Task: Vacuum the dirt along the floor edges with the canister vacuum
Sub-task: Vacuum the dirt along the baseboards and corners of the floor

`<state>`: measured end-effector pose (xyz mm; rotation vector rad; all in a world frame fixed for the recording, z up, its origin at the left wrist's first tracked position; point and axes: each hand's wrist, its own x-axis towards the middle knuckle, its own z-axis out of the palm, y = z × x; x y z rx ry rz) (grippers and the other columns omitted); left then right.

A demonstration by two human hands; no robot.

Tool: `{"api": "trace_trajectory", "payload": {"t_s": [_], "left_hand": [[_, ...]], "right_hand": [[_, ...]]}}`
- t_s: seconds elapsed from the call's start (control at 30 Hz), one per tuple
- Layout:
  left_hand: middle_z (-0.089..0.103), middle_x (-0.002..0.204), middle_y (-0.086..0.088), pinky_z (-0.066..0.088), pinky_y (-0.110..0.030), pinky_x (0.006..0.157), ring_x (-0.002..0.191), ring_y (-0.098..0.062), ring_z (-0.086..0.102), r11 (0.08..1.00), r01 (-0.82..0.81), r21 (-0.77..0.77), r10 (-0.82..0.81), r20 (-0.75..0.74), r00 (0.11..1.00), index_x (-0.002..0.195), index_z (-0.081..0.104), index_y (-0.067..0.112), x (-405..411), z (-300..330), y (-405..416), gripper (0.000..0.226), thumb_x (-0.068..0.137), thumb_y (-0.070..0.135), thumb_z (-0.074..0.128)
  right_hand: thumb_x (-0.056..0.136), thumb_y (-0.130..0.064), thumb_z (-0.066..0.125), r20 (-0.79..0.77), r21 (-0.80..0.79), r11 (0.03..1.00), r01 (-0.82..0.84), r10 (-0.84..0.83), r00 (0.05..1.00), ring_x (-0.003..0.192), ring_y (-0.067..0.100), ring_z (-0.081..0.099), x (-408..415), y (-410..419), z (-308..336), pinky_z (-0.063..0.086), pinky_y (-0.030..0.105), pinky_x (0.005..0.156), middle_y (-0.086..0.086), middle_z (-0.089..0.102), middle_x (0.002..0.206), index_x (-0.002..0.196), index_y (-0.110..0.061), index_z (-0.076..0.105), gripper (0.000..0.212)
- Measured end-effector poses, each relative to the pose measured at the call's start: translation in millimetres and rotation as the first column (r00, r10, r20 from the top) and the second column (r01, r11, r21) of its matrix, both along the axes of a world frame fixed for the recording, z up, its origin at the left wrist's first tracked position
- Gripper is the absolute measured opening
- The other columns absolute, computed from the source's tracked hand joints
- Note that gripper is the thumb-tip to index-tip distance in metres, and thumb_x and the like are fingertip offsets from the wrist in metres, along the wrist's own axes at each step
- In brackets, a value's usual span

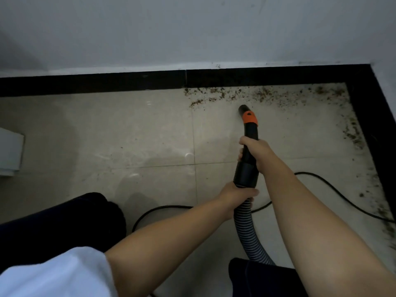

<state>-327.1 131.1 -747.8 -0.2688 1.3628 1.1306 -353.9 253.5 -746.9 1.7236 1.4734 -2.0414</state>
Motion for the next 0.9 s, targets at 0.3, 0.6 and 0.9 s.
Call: {"api": "trace_trajectory", "payload": {"t_s": [0.3,0.6,0.9], "left_hand": [[0.055,0.069,-0.005,0.047,-0.018,0.046,0.057,-0.013,0.053,0.994,-0.106,0.012,0.107,-0.042,0.993,0.092,0.055,0.008,-2,-7,-6,0.012,0.085,0.005,0.065],[0.060,0.074,-0.008,0.051,-0.026,0.059,0.063,-0.017,0.057,0.964,-0.266,-0.012,0.265,-0.014,0.964,0.103,0.060,0.002,-2,-18,-41,0.024,0.082,0.009,0.068],[0.055,0.065,-0.006,0.046,-0.018,0.045,0.054,-0.013,0.052,0.988,-0.151,-0.015,0.150,-0.072,0.986,0.090,0.056,0.005,-14,-17,-32,0.010,0.084,0.003,0.064]], "right_hand": [[0.085,-0.007,0.057,-0.027,-0.040,0.989,-0.143,0.142,0.989,0.041,0.018,0.049,-18,-10,2,0.047,0.027,0.047,0.008,0.051,0.057,0.083,-0.007,0.048,0.009],[0.084,-0.006,0.057,-0.065,-0.071,0.929,-0.363,0.359,0.931,0.047,0.019,0.049,-43,-56,-1,0.048,0.027,0.048,0.009,0.050,0.061,0.085,-0.008,0.047,0.010],[0.085,-0.008,0.057,-0.080,-0.067,0.978,-0.199,0.194,0.978,0.048,0.018,0.049,-35,-39,-7,0.048,0.028,0.049,0.008,0.052,0.061,0.089,-0.008,0.049,0.009]]}}
